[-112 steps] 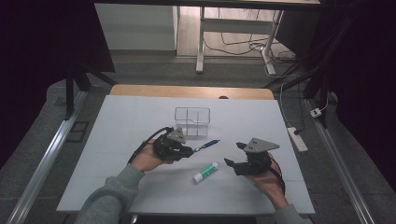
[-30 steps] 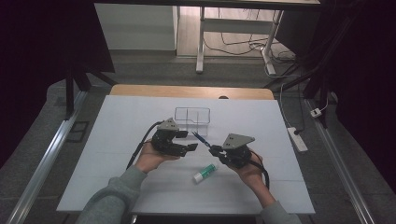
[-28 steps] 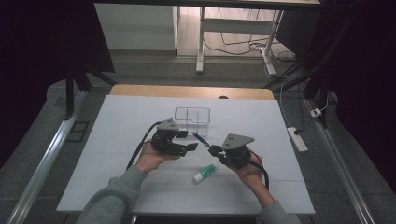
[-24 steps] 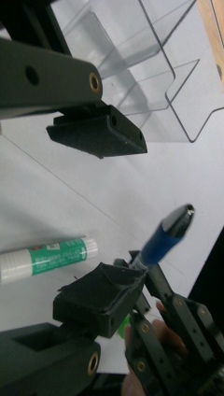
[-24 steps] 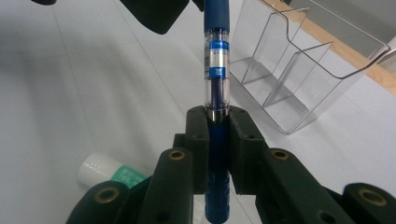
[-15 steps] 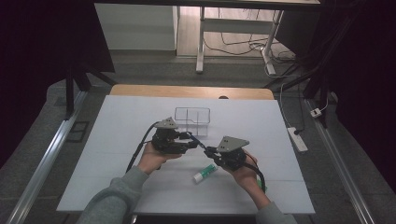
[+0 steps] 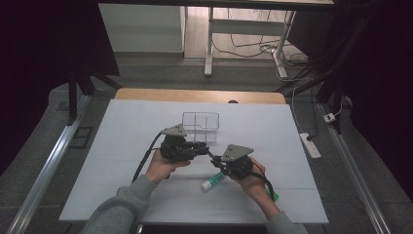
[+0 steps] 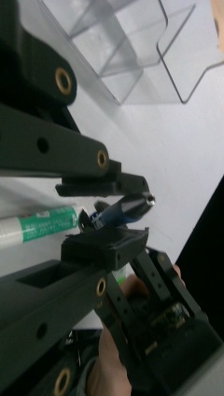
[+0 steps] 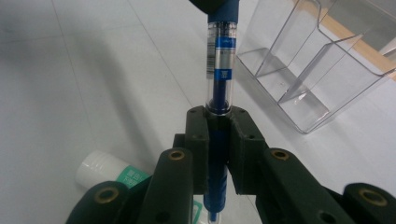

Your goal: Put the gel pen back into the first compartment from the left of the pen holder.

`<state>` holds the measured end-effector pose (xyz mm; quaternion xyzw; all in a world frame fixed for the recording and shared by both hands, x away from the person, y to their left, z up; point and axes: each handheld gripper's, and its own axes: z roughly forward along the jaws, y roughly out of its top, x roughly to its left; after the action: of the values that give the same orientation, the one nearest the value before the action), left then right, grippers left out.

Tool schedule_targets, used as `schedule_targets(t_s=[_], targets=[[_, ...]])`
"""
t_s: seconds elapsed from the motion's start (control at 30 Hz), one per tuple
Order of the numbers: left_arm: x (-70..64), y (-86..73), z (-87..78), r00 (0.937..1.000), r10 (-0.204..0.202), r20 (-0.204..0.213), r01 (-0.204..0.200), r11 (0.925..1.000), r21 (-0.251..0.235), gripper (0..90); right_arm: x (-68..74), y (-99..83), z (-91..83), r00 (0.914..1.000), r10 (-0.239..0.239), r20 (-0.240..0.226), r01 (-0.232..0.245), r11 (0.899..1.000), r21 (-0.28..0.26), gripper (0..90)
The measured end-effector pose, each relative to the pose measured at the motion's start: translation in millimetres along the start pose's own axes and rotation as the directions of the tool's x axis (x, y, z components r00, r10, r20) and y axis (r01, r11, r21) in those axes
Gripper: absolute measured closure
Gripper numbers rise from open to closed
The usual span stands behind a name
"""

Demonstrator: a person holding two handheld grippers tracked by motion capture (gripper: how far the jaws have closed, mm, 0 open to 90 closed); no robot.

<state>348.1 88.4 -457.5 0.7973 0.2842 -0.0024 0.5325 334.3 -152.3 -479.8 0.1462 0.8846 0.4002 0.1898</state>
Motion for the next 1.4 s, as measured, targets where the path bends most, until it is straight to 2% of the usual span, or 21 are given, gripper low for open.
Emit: schedule_targets(t_s=[0.13, 0.37, 0.6, 0.8, 0.97, 1.13, 1.4], targets=[[0.7, -0.3, -0.3, 0.9989, -0.015, 0.044, 0.016, 0.9998, -0.013, 78.4, 0.7, 0.5, 0.4, 1.0000, -0.004, 0.002, 0.004, 1.000, -0.005, 78.7], [-1.3, 0.0, -1.2, 0.9991, -0.001, 0.041, 0.002, 0.9999, -0.017, 79.0, -0.5, -0.4, -0.4, 0.9997, 0.016, -0.018, -0.016, 1.000, -0.009, 77.5], [-1.1, 1.7, -9.4, 0.9999, 0.009, -0.009, -0.010, 0.9989, -0.045, 79.0, -5.7, -1.8, -4.2, 0.9984, 0.052, -0.022, -0.053, 0.998, -0.030, 62.8], [2.7, 3.3, -19.6, 0.9988, 0.011, -0.047, -0.014, 0.9978, -0.065, 79.0, -10.2, -3.4, -8.6, 0.9927, 0.121, -0.007, -0.121, 0.991, -0.050, 49.4], [6.0, 5.2, -30.0, 0.9972, 0.014, -0.073, -0.020, 0.9964, -0.083, 79.0, -17.7, -7.4, -16.6, 0.9863, 0.164, -0.017, -0.165, 0.984, -0.068, 45.2], [9.3, 6.9, -39.0, 0.9956, 0.010, -0.093, -0.020, 0.9941, -0.107, 79.0, -23.0, -12.9, -23.7, 0.9799, 0.199, -0.020, -0.199, 0.978, -0.063, 42.2], [13.7, 8.1, -49.6, 0.9927, 0.000, -0.120, -0.016, 0.9909, -0.134, 79.0, -29.9, -24.4, -40.6, 0.9737, 0.228, 0.000, -0.227, 0.972, -0.058, 40.4]])
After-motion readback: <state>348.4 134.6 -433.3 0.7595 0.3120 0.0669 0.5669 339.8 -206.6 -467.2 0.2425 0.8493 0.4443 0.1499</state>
